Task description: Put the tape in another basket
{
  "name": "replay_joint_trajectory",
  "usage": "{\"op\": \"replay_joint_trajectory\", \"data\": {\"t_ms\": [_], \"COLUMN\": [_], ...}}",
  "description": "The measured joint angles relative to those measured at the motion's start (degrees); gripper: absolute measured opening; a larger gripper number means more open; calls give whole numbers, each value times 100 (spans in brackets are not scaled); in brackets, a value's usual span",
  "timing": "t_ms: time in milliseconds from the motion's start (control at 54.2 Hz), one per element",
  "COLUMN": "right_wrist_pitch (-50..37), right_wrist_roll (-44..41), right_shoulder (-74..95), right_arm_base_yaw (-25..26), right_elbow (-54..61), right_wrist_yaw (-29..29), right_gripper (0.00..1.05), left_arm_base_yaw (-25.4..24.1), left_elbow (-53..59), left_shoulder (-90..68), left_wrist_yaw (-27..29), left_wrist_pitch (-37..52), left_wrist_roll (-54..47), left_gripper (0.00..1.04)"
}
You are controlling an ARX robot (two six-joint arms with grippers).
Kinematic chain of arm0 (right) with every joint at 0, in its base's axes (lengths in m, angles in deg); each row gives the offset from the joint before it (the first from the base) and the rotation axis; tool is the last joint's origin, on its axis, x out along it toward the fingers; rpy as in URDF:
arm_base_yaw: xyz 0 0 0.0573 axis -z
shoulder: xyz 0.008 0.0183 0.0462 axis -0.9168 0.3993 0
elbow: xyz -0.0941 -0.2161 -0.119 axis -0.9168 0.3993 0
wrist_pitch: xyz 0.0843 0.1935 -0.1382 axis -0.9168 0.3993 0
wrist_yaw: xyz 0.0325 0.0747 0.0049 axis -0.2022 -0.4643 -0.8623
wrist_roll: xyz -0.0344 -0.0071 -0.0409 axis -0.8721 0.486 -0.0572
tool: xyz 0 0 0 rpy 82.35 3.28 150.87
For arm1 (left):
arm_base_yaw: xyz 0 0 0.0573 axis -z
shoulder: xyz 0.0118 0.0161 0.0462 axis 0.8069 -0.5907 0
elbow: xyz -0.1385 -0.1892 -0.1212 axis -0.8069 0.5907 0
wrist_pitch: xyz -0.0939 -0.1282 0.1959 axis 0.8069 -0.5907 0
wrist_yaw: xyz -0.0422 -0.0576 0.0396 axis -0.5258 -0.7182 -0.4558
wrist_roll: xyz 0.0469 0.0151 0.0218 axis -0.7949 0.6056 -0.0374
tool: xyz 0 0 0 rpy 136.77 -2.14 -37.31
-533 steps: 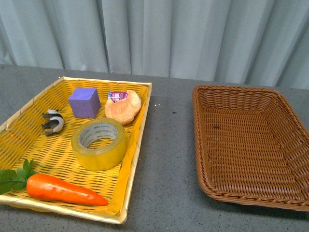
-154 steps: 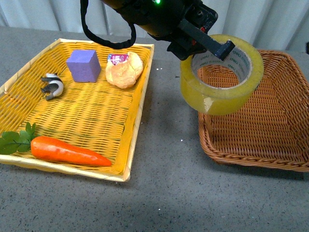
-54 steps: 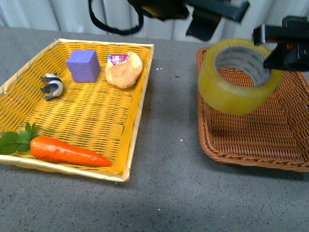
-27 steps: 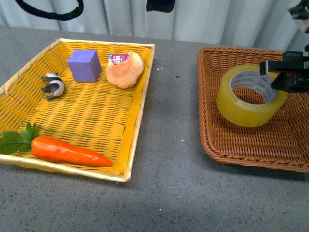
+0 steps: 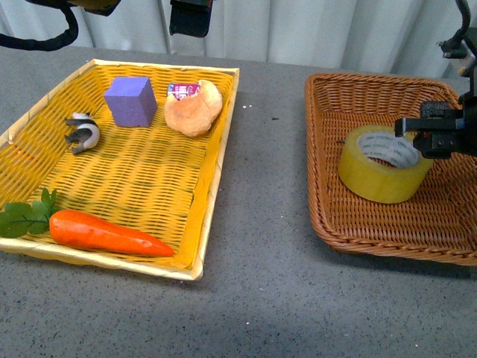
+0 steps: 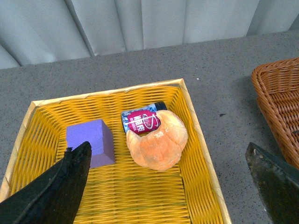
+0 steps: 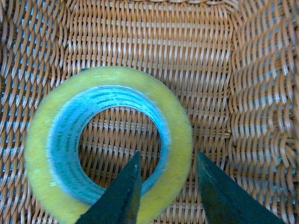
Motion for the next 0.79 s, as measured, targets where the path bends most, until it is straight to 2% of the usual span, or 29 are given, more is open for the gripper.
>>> {"op": "replay_joint_trajectory", "data": {"t_ms": [37,74,129,148,166,221,295,369,443,553,793], "right_wrist_pitch": [-74,-741,-3036,-3189,-3928,-5130,-6179,-6454,-6476,-6358,-5980], "right_wrist_roll": [-2,-35,-140,-144,-166,-201,-234,-254,-262,-264,-262], "right_shoulder": [-37,-11,114,116,116,98,-254,-706,-1152,-1624,-2702], "right_arm_base_yaw": [2,7,28,31,46,68,118,149,280,354,389], "right_elbow": [35,221,984,1049,1364,1851,2337,2638,3016,3547,4240], "right_wrist_yaw": [26,111,153,153,151,151,140,129,-129,-149,-149], "right_gripper": [51,50,37,36,31,23,11,0,1,1,1], "left_arm_base_yaw": [2,-9,-98,-116,-155,-273,-431,-538,-645,-828,-1034], "left_elbow": [181,452,1193,1300,1499,1923,2422,2791,3193,3770,4500], "left_shoulder": [-9,-9,127,164,258,501,898,1213,1515,1971,2861], "left_wrist_yaw": [249,459,481,474,442,372,269,166,42,-103,-374], "left_wrist_pitch": [542,1279,2719,2876,3141,3620,3884,3982,4037,4059,3960], "left_wrist_roll": [50,96,173,177,188,208,225,234,249,289,308], "left_gripper": [93,88,75,73,70,61,48,37,24,4,4]}}
